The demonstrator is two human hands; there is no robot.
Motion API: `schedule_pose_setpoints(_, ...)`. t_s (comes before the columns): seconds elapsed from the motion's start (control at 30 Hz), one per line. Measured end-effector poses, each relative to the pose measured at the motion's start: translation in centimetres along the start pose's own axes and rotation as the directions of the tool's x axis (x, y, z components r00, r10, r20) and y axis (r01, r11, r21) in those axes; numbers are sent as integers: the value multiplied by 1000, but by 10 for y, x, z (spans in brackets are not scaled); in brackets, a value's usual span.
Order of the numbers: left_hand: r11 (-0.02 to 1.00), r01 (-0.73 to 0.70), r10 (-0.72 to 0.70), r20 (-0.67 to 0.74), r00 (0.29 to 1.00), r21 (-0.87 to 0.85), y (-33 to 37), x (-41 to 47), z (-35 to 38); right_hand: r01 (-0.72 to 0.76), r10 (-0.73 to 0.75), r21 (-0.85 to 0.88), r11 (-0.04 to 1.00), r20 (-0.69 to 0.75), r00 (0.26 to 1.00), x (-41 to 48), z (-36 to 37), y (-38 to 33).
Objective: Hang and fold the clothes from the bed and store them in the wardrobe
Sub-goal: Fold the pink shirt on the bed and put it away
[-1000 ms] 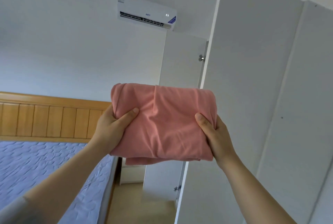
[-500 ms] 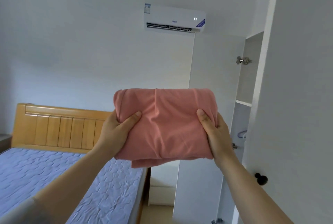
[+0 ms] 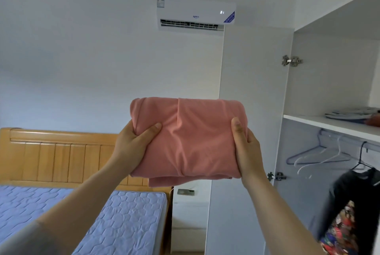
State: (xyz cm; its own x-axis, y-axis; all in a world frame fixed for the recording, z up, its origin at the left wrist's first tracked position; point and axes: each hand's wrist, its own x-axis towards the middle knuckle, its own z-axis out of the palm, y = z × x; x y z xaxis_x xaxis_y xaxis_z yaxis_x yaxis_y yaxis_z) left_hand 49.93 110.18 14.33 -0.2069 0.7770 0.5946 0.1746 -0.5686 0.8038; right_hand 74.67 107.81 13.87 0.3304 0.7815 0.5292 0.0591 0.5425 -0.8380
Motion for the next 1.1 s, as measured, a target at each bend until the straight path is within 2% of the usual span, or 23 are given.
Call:
schedule_pose_setpoints(0.23, 992, -8, 24, 130, 991, -124, -56, 95, 62, 47, -65, -121, 992, -148, 987, 82, 5, 34)
schedule_pose_setpoints(0.4, 974, 43, 16, 256, 967, -223, -93, 143, 134, 51, -122, -269, 962, -254, 959, 130, -20, 47)
schedule_pose_setpoints(0.7, 918, 77, 112, 440, 891, -389, -112, 189, 292, 5, -192, -403, 915, -424, 885, 193, -104, 57)
schedule_pose_setpoints(0.83, 876, 82, 188, 494, 849, -475, -107, 196, 366, 13, -250, -463, 886, -455, 855, 218, -153, 58)
schedule_pose_setpoints(1.1, 807, 141, 293, 597, 747, -573, -79, 191, 516, -18, -363, -563, 826, -557, 747, 249, -256, 43)
